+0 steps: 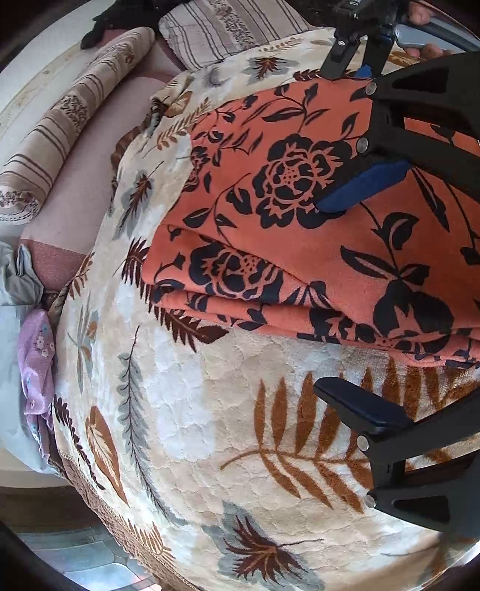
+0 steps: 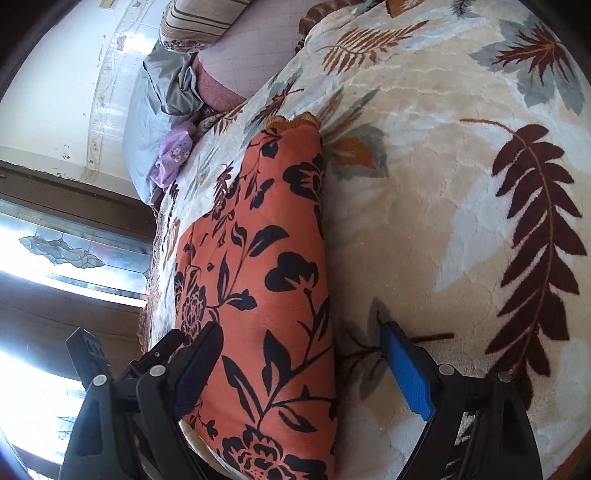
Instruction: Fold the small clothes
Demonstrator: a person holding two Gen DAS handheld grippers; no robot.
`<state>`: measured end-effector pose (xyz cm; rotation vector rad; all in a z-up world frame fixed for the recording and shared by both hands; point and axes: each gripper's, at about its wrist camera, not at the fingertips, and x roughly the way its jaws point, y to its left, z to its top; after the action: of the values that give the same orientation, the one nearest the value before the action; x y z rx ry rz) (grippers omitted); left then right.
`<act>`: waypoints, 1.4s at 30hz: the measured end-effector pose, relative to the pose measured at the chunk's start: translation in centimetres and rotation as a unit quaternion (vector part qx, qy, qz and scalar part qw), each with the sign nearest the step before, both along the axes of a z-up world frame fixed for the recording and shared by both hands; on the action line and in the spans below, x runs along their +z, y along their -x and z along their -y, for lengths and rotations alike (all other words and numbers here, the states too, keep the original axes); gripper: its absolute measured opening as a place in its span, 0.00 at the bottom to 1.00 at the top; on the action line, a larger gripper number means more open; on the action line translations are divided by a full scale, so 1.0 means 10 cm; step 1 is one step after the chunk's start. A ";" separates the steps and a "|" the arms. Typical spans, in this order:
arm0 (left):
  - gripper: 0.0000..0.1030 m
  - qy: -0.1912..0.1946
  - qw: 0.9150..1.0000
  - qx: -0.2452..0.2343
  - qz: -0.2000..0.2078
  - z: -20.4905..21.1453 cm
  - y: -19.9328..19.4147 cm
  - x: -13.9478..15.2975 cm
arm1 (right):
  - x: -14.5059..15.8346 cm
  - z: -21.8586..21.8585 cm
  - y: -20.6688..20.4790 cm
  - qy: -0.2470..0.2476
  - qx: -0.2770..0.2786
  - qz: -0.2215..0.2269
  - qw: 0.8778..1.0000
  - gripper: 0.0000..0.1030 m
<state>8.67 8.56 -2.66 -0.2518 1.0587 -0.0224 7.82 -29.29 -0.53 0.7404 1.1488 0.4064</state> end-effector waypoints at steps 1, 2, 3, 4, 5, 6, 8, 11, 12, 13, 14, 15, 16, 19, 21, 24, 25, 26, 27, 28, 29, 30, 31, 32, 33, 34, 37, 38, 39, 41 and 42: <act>0.88 0.003 1.000 0.000 0.002 0.00 0.01 -0.02 | 0.00 0.00 0.00 0.000 0.000 0.002 1.000 0.86; 0.88 0.007 1.000 0.000 0.004 -0.01 0.01 -0.03 | 0.01 -0.01 0.00 0.001 0.000 0.002 1.000 0.86; 0.88 0.010 1.000 0.000 0.004 -0.02 0.01 -0.03 | 0.01 -0.02 -0.01 0.003 0.000 0.003 1.000 0.86; 0.88 0.015 1.000 -0.001 0.003 -0.03 0.01 -0.03 | 0.01 -0.03 -0.02 0.006 0.001 0.003 1.000 0.87; 0.88 0.020 1.000 -0.001 0.003 -0.05 0.01 -0.04 | 0.02 -0.05 -0.03 0.010 0.003 0.004 1.000 0.87; 0.89 0.024 1.000 0.000 0.003 -0.06 0.01 -0.05 | 0.03 -0.07 -0.03 0.015 0.006 0.006 1.000 0.88; 0.89 0.030 1.000 0.002 0.005 -0.07 0.03 -0.06 | 0.05 -0.12 -0.04 0.021 0.010 0.009 1.000 0.88; 0.89 0.034 0.999 0.001 0.005 -0.08 0.04 -0.06 | 0.04 -0.17 -0.06 0.024 0.015 0.010 1.000 0.88; 0.89 0.038 0.999 -0.001 0.002 -0.07 0.03 -0.07 | 0.04 -0.20 -0.07 0.026 0.017 0.011 0.999 0.88; 0.89 0.045 0.999 -0.006 -0.003 -0.07 0.03 -0.08 | 0.04 -0.23 -0.08 0.030 0.021 0.013 0.999 0.88; 0.89 0.051 0.999 -0.013 -0.007 -0.07 0.02 -0.09 | 0.05 -0.28 -0.09 0.040 0.030 0.016 0.999 0.88; 0.89 0.056 0.998 -0.022 -0.009 -0.05 0.01 -0.10 | 0.07 -0.34 -0.10 0.054 0.047 0.025 0.997 0.86; 0.79 0.067 0.997 -0.031 -0.009 -0.04 0.01 -0.10 | 0.10 -0.44 -0.10 0.074 0.070 0.038 0.994 0.82; 0.53 0.097 0.994 -0.044 -0.010 -0.03 0.02 -0.09 | 0.24 -0.69 -0.04 0.160 0.109 0.073 0.978 0.52; 0.39 0.107 0.993 -0.045 -0.004 -0.01 0.05 -0.03 | 0.38 -0.76 -0.01 0.192 0.121 0.101 0.969 0.38; 0.27 0.130 0.990 -0.046 0.026 0.02 0.14 0.25 | 0.62 -0.73 0.04 0.206 0.131 0.139 0.960 0.34; 0.27 0.137 0.989 -0.049 0.041 0.07 0.17 0.37 | 0.72 -0.70 0.05 0.213 0.132 0.154 0.956 0.33; 0.27 0.135 0.988 -0.053 0.059 0.14 0.18 0.51 | 0.83 -0.65 0.06 0.218 0.130 0.169 0.952 0.33; 0.27 0.130 0.987 -0.058 0.077 0.23 0.18 0.64 | 0.93 -0.57 0.05 0.219 0.126 0.182 0.950 0.33; 0.27 0.127 0.985 -0.064 0.094 0.32 0.17 0.76 | 1.04 -0.48 0.03 0.219 0.119 0.193 0.949 0.33; 0.27 0.122 0.984 -0.070 0.112 0.43 0.14 0.86 | 1.15 -0.37 0.01 0.220 0.109 0.205 0.948 0.33; 0.27 0.117 0.982 -0.075 0.128 0.52 0.09 0.93 | 1.24 -0.29 -0.04 0.220 0.100 0.215 0.946 0.33; 0.27 0.118 0.980 -0.079 0.136 0.61 0.04 0.96 | 1.32 -0.18 -0.08 0.217 0.090 0.222 0.946 0.33; 0.28 0.121 0.980 -0.083 0.134 0.70 -0.03 0.95 | 1.36 -0.06 -0.12 0.215 0.077 0.224 0.948 0.33; 0.29 0.124 0.981 -0.084 0.122 0.79 -0.12 0.90 | 1.36 0.07 -0.17 0.210 0.066 0.218 0.951 0.33; 0.33 0.123 0.983 -0.082 0.105 0.88 -0.20 0.80 | 1.30 0.20 -0.23 0.198 0.060 0.197 0.958 0.35; 0.49 0.074 0.993 -0.079 0.038 1.05 -0.38 0.33 | 0.80 0.58 -0.38 0.173 0.020 0.101 0.979 0.68; 0.50 0.046 0.996 -0.071 0.009 1.04 -0.39 0.16 | 0.60 0.66 -0.36 0.177 0.010 0.074 0.981 0.73; 0.53 0.045 0.997 -0.067 -0.005 1.00 -0.37 0.05 | 0.45 0.72 -0.31 0.178 0.007 0.058 0.982 0.73; 0.61 0.084 0.995 -0.043 0.009 0.82 -0.21 0.03 | 0.30 0.79 -0.15 0.177 0.004 0.059 0.982 0.73; 0.64 0.086 0.996 -0.036 0.011 0.76 -0.15 0.08 | 0.29 0.81 -0.09 0.179 0.003 0.067 0.982 0.73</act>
<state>10.14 0.94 -1.90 -0.3688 1.0457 -0.1822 8.70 -37.38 2.36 0.3894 1.0595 0.2399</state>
